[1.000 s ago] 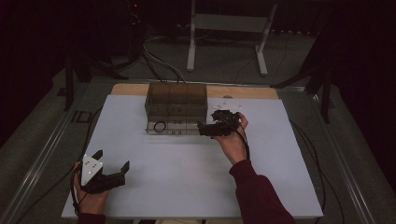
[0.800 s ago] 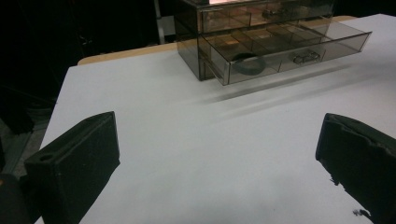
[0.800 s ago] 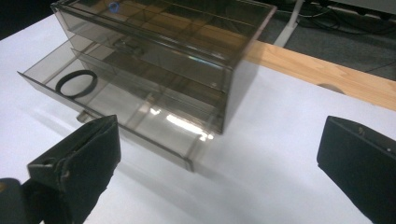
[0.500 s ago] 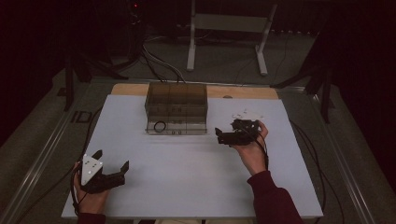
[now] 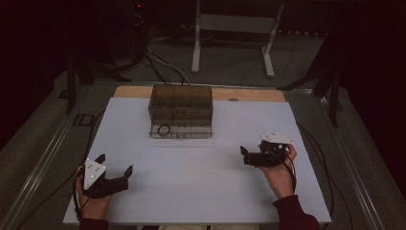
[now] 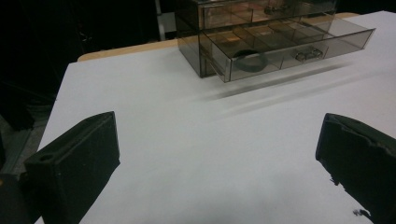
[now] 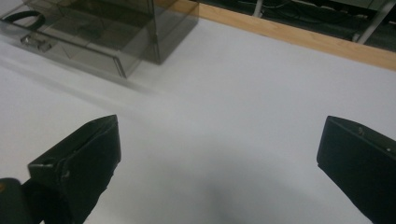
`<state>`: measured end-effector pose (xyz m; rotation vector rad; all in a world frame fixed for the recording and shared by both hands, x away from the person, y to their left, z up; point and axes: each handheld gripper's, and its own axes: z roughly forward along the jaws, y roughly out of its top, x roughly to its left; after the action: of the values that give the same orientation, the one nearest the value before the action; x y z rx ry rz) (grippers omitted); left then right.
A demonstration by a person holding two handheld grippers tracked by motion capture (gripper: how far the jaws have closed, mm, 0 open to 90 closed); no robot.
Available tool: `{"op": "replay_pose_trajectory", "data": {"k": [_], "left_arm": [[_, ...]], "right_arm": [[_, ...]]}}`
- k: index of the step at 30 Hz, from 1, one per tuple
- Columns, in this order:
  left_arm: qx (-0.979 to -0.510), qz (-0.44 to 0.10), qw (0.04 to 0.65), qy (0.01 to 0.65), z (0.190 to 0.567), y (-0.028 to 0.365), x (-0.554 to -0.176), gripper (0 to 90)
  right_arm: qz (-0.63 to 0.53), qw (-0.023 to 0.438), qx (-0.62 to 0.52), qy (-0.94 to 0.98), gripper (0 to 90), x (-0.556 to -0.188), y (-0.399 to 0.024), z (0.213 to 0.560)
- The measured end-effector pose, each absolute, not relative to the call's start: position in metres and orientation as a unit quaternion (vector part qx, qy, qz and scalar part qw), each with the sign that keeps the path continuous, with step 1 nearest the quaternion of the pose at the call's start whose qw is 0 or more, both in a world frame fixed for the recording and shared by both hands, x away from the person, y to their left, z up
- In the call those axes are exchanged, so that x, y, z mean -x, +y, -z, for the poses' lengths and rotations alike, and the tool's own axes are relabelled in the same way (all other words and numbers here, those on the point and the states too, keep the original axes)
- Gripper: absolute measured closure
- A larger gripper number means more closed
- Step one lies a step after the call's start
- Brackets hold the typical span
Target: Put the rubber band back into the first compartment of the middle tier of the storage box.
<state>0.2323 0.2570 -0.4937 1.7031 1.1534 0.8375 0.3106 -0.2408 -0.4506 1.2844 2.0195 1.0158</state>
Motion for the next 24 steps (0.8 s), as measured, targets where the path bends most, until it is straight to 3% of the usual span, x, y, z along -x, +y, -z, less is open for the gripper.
{"op": "replay_pose_trajectory", "data": {"k": [12,24], "left_arm": [[-0.689,-0.333,0.449,0.461,0.493,0.257,-0.232,0.4],[-0.684,-0.324,0.465,0.459,0.493,0.259,-0.232,0.4]], "right_arm": [[-0.422,0.274,-0.469,0.726,0.4,-0.271,-0.271,0.477],[-0.449,0.289,-0.467,0.705,0.4,-0.25,-0.292,0.482]]}}
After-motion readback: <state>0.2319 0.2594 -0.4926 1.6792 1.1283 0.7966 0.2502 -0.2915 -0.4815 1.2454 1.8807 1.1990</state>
